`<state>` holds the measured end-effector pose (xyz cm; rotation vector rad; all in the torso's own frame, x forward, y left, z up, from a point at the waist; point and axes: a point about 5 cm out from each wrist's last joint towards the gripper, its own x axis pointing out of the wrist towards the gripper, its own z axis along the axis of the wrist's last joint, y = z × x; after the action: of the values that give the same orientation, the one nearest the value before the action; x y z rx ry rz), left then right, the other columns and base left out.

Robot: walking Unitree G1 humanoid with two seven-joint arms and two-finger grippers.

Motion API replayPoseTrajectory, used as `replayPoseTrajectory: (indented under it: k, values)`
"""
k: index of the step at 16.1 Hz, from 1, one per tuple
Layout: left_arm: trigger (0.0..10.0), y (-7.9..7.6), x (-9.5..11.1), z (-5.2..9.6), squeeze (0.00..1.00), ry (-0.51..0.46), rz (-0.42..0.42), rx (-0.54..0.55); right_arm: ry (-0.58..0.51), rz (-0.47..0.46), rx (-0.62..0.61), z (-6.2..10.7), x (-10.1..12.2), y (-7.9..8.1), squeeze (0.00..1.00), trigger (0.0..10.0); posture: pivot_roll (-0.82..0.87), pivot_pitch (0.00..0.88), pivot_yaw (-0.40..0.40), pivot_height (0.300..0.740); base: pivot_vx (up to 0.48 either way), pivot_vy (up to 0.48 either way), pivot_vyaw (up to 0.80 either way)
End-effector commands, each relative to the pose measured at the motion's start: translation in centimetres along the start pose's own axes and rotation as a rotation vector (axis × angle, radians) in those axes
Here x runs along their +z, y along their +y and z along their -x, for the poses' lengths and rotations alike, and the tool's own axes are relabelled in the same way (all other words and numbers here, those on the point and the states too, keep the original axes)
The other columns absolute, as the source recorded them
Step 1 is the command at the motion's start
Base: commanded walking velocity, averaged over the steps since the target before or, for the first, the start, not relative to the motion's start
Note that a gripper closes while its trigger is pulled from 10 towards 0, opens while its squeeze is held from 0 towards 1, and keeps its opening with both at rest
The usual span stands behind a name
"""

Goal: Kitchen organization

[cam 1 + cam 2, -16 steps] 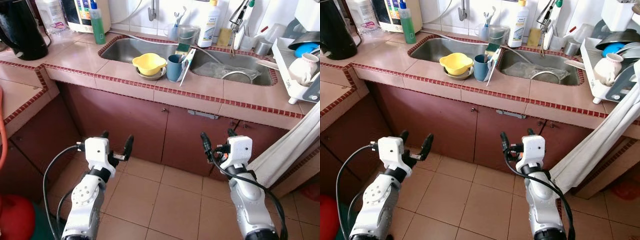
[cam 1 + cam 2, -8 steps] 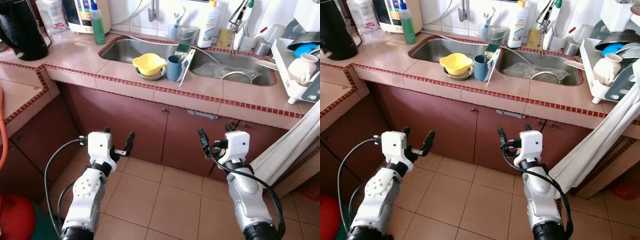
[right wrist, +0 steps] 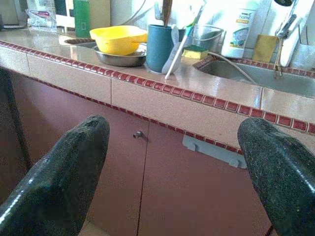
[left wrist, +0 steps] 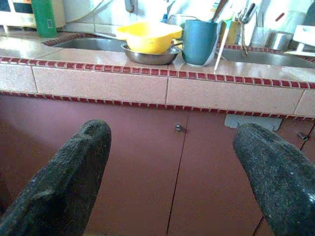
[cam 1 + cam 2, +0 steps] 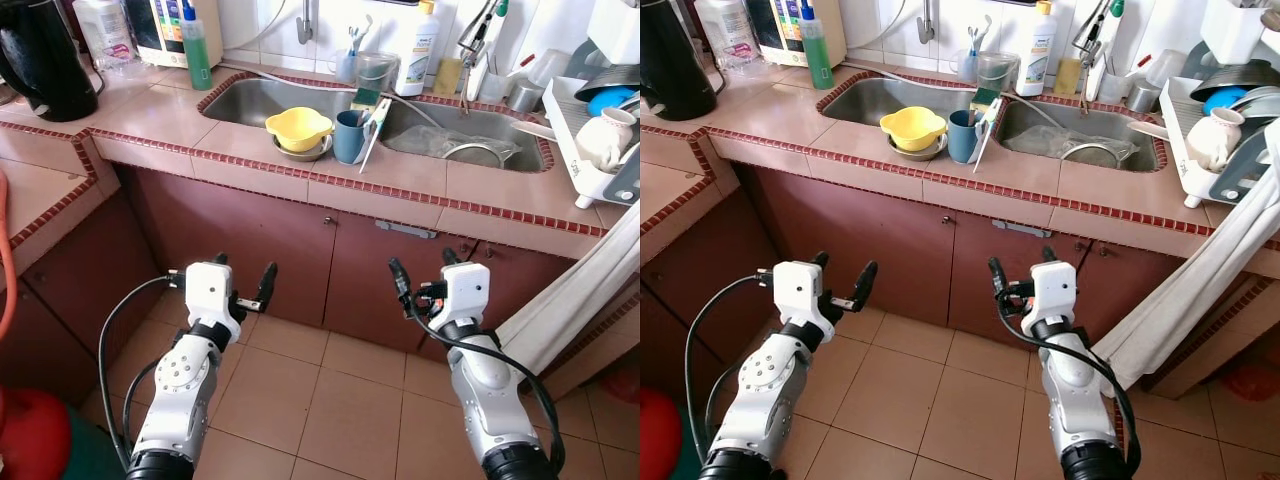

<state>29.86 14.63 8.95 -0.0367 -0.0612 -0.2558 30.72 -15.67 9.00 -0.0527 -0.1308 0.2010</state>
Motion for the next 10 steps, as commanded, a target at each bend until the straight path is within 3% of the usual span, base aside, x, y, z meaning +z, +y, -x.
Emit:
replayPoseTrajectory:
  k: [1, 3, 10]
  values:
    - [10.0, 0.1, 0.5, -0.3, 0.00, -0.017, -0.009, -0.006, -0.016, 0.008, -0.008, -0.2, 0.4, -0.2, 0.00, 10.0, -0.05, 0.000, -0.003, 0.740, 0.000, 0.000, 0.00]
    - [10.0, 0.3, 0.9, -0.3, 0.00, -0.033, -0.012, -0.006, -0.020, 0.013, -0.004, -0.3, 0.5, -0.2, 0.00, 10.0, -0.05, 0.000, -0.005, 0.740, 0.122, 0.000, 0.00]
    - [10.0, 1.0, 1.8, -0.5, 0.00, -0.066, -0.021, 0.018, -0.032, 0.026, 0.024, -0.7, 0.8, 0.2, 0.00, 10.0, -0.04, 0.000, -0.014, 0.740, 0.376, 0.000, 0.00]
